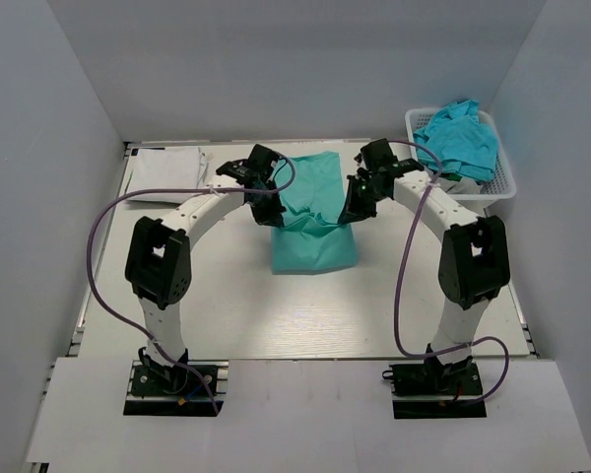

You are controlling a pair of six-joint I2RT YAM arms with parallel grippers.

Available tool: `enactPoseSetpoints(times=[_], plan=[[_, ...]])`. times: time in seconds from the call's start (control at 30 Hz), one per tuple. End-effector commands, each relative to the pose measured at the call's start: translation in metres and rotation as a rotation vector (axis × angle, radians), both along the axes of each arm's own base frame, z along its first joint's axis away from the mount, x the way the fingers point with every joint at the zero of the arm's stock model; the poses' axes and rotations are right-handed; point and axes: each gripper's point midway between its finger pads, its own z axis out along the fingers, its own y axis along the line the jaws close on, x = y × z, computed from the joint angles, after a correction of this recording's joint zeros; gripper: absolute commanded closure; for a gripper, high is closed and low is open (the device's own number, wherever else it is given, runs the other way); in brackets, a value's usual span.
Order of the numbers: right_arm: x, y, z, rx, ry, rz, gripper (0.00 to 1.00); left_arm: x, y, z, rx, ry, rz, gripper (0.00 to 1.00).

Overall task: Fold and stack the t-shirts
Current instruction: Fold the folded rectangular tshirt in 1/3 of the way

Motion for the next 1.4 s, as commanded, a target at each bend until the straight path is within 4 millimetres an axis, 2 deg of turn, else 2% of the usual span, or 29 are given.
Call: enactPoseSetpoints(times=[0.0, 0.03, 0.13, 0.17, 0.33, 0.63, 0.8, 0.83, 0.87, 0.9, 0.93, 0.97, 1.0, 1.03, 1.1, 1.13, 1.17, 1.2, 1.23, 1.27, 1.3, 1.33, 1.37], plan=[[0.015, 0.009, 0.01, 0.048, -0.033, 0.049, 1.0, 0.016, 0.005, 0.013, -0.016, -0.035, -0.002, 1.0], [0.017, 0.009, 0.003, 0.043, -0.019, 0.046, 1.0, 0.016, 0.005, 0.007, -0.009, -0.023, -0.001, 1.0], [0.029, 0.014, -0.003, 0.052, -0.058, 0.051, 1.0, 0.027, 0.01, 0.006, -0.018, -0.041, 0.018, 1.0], [0.038, 0.016, -0.002, 0.066, -0.093, 0.045, 1.0, 0.03, 0.009, 0.007, -0.023, -0.052, 0.019, 1.0], [0.059, 0.021, 0.0, 0.09, -0.14, 0.029, 1.0, 0.041, 0.007, -0.003, -0.057, -0.057, 0.021, 1.0], [0.079, 0.011, -0.02, 0.061, -0.111, -0.019, 1.0, 0.062, 0.004, -0.006, -0.08, -0.082, 0.021, 1.0], [0.097, 0.004, -0.032, 0.052, -0.107, -0.073, 1.0, 0.08, 0.011, -0.022, -0.072, -0.07, 0.049, 1.0], [0.104, 0.004, -0.034, 0.062, -0.123, -0.075, 1.0, 0.083, 0.01, -0.021, -0.076, -0.076, 0.049, 0.93], [0.111, 0.007, -0.029, 0.078, -0.163, -0.053, 0.69, 0.088, 0.013, -0.024, -0.056, -0.084, 0.061, 0.8], [0.116, 0.009, -0.028, 0.092, -0.184, -0.034, 0.48, 0.092, 0.016, -0.023, -0.054, -0.099, 0.058, 0.52], [0.121, 0.009, -0.035, 0.094, -0.183, -0.019, 0.22, 0.102, 0.015, -0.02, -0.05, -0.12, 0.065, 0.3], [0.135, 0.013, -0.015, 0.102, -0.255, 0.016, 0.1, 0.111, 0.019, -0.008, -0.043, -0.141, 0.068, 0.0], [0.137, 0.015, -0.012, 0.108, -0.265, 0.03, 0.1, 0.112, 0.027, -0.01, -0.022, -0.14, 0.076, 0.0], [0.142, 0.016, 0.003, 0.12, -0.287, 0.042, 0.1, 0.122, 0.027, 0.003, -0.017, -0.174, 0.087, 0.0], [0.138, 0.019, 0.022, 0.129, -0.329, 0.072, 0.1, 0.13, 0.038, 0.019, 0.023, -0.213, 0.085, 0.0], [0.134, 0.018, 0.031, 0.132, -0.351, 0.077, 0.1, 0.128, 0.039, 0.018, 0.027, -0.204, 0.084, 0.0], [0.129, 0.016, 0.035, 0.138, -0.352, 0.07, 0.1, 0.127, 0.038, 0.026, 0.019, -0.22, 0.069, 0.0], [0.115, 0.012, 0.025, 0.135, -0.335, 0.065, 0.1, 0.115, 0.043, 0.023, 0.033, -0.204, 0.057, 0.0], [0.107, 0.01, 0.023, 0.138, -0.323, 0.06, 0.1, 0.102, 0.038, 0.02, 0.028, -0.184, 0.027, 0.0], [0.084, 0.003, 0.019, 0.139, -0.307, 0.049, 0.1, 0.092, 0.032, 0.018, 0.01, -0.176, -0.004, 0.0], [0.076, -0.001, 0.016, 0.135, -0.296, 0.04, 0.1, 0.072, 0.038, -0.004, 0.029, -0.116, -0.023, 0.0], [0.067, -0.005, 0.01, 0.127, -0.278, 0.025, 0.1, 0.061, 0.035, 0.004, 0.011, -0.132, -0.039, 0.0], [0.059, -0.007, 0.03, 0.144, -0.316, 0.018, 0.1, 0.048, 0.033, 0.001, -0.011, -0.112, -0.068, 0.0]])
